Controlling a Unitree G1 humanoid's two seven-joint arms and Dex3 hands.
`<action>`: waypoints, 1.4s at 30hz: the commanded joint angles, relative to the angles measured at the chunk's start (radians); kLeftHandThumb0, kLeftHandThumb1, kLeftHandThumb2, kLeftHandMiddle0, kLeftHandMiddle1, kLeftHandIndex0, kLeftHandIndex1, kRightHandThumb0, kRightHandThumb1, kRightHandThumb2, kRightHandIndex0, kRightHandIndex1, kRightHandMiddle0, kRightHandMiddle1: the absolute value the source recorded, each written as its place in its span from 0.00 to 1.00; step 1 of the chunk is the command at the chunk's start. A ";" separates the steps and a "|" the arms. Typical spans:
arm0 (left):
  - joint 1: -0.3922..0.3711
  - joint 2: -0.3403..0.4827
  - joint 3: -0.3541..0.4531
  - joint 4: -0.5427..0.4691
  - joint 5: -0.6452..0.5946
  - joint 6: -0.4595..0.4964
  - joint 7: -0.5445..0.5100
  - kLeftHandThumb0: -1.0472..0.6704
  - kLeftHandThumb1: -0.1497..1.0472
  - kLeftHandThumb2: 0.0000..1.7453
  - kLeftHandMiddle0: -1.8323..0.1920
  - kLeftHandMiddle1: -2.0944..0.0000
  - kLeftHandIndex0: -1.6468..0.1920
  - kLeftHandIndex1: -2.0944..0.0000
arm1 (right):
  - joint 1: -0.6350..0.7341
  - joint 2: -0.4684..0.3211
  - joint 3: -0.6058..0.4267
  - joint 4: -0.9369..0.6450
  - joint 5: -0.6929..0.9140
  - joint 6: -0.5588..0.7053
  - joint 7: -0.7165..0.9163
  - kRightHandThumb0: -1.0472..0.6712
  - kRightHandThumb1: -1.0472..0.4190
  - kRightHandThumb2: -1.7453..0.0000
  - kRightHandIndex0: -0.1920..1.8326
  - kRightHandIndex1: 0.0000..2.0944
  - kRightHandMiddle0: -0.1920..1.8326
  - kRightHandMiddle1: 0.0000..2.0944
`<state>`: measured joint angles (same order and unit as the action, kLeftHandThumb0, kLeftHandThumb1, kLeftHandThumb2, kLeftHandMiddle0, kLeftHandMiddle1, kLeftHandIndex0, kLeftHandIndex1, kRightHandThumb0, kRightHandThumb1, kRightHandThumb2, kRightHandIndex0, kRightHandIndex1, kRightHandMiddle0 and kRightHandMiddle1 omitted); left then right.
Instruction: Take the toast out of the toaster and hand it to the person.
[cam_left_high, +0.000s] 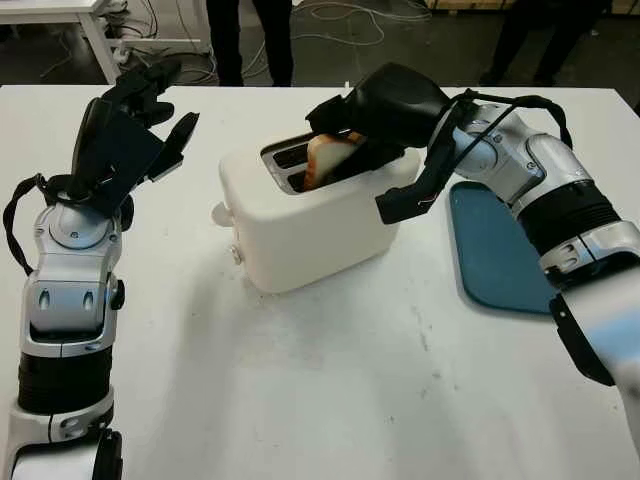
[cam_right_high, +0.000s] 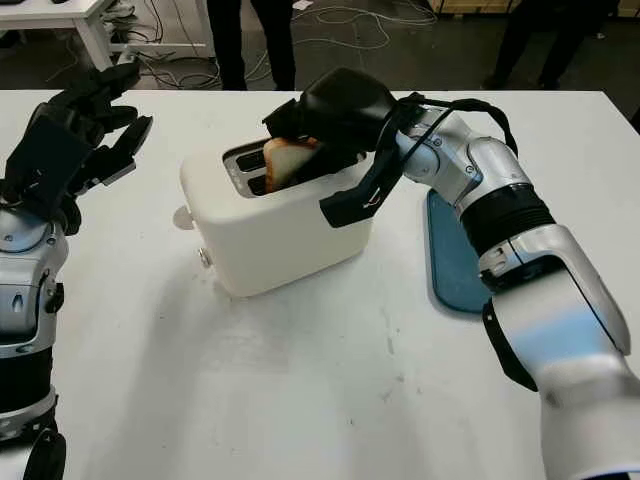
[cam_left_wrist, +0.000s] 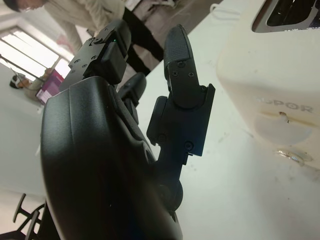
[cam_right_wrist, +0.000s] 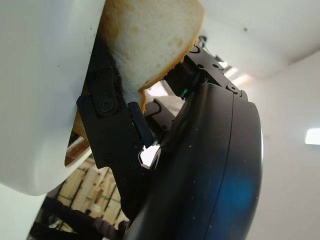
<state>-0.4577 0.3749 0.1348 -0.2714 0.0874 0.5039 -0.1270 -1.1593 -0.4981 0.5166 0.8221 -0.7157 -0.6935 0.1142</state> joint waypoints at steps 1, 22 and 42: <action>0.010 0.003 0.005 -0.004 0.001 -0.010 0.003 0.35 0.89 0.27 0.90 0.61 0.72 0.93 | 0.013 -0.018 0.039 0.023 -0.060 -0.012 0.014 0.31 0.09 0.79 0.60 0.83 0.48 0.83; 0.010 0.001 0.007 -0.003 -0.002 -0.006 0.005 0.36 0.89 0.27 0.90 0.60 0.72 0.93 | -0.184 -0.020 -0.275 0.290 0.331 -0.009 0.175 0.33 0.09 0.73 0.54 0.83 0.42 0.83; 0.007 -0.002 0.008 0.001 -0.006 -0.011 0.003 0.35 0.89 0.27 0.90 0.61 0.72 0.93 | -0.227 -0.030 -0.579 0.434 0.584 0.270 0.123 0.32 0.09 0.78 0.59 0.83 0.49 0.83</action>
<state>-0.4568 0.3738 0.1367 -0.2716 0.0847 0.5032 -0.1274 -1.3806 -0.5312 -0.0531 1.2439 -0.1353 -0.4548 0.2733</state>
